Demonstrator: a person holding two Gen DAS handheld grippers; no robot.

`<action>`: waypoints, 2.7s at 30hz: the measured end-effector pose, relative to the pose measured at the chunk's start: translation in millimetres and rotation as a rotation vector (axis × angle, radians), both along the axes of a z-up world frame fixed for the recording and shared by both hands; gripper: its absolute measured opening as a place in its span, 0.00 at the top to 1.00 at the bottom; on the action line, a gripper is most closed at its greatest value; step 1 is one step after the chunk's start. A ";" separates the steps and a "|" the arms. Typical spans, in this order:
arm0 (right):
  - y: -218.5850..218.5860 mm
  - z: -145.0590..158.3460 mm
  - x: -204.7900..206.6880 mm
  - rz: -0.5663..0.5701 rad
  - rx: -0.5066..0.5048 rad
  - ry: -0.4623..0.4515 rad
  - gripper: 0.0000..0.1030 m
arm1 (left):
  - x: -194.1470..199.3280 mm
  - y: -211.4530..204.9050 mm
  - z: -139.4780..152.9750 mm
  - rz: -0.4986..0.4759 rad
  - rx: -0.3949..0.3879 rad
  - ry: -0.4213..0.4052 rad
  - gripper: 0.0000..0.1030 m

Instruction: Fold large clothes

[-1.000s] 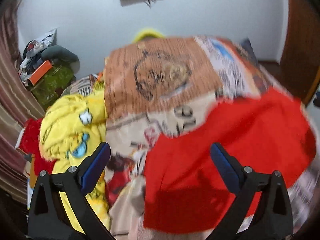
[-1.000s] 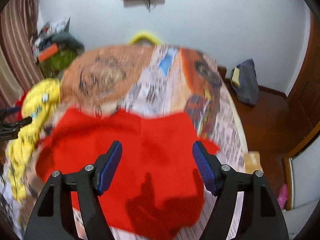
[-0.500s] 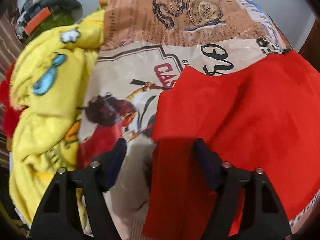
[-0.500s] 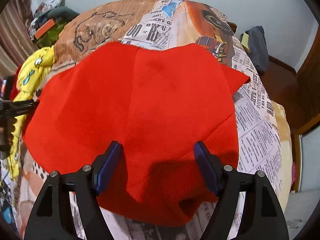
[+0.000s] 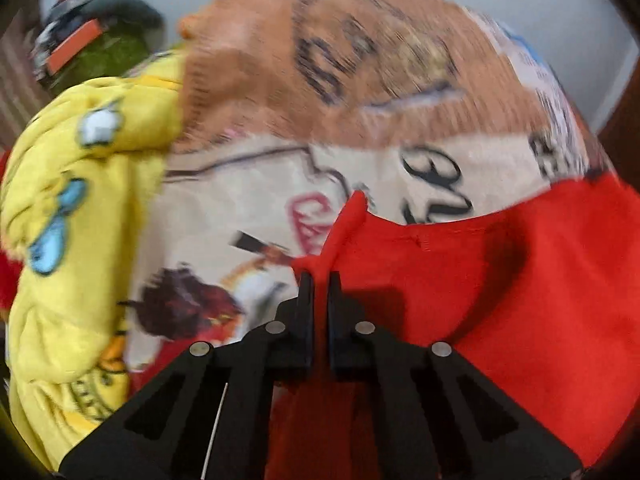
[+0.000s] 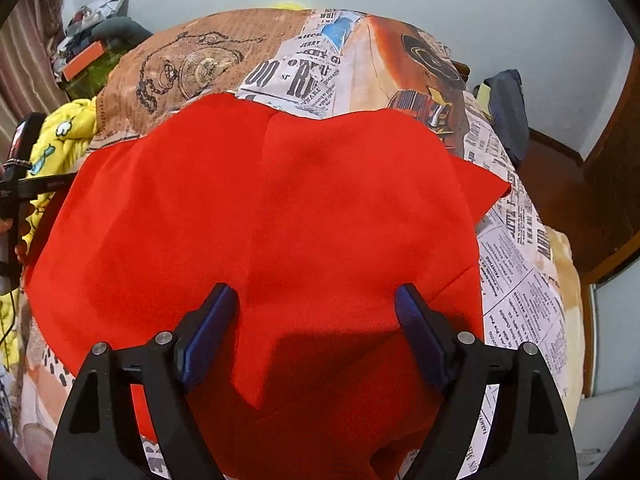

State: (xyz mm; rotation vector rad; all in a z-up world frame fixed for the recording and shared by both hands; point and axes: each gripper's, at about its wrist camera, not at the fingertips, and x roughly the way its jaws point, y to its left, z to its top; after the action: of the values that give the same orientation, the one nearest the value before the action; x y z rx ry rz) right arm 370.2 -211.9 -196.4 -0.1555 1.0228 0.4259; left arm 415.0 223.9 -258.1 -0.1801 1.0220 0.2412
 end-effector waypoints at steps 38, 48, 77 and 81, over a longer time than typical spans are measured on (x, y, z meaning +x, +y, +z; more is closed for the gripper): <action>85.4 14.3 -30.1 0.208 -0.006 -0.024 0.19 | -93.1 -105.6 13.3 -0.190 -0.070 -0.052 0.10; 3.7 9.2 -17.4 -0.005 0.023 0.018 0.18 | -129.5 -59.1 -5.2 -0.048 -0.017 -0.012 0.10; -11.0 50.8 -42.9 -0.040 -0.035 -0.162 0.18 | -184.3 -65.6 20.2 0.006 -0.381 -0.077 0.09; 11.8 36.6 -45.2 0.006 -0.045 -0.131 0.18 | -183.1 -65.7 5.3 0.029 -0.482 -0.070 0.09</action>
State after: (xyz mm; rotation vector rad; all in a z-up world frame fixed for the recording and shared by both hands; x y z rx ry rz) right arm 325.1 -200.0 -159.8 -0.2238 0.9037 0.3937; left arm 231.9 158.2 -252.8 -0.6362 0.9947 0.0100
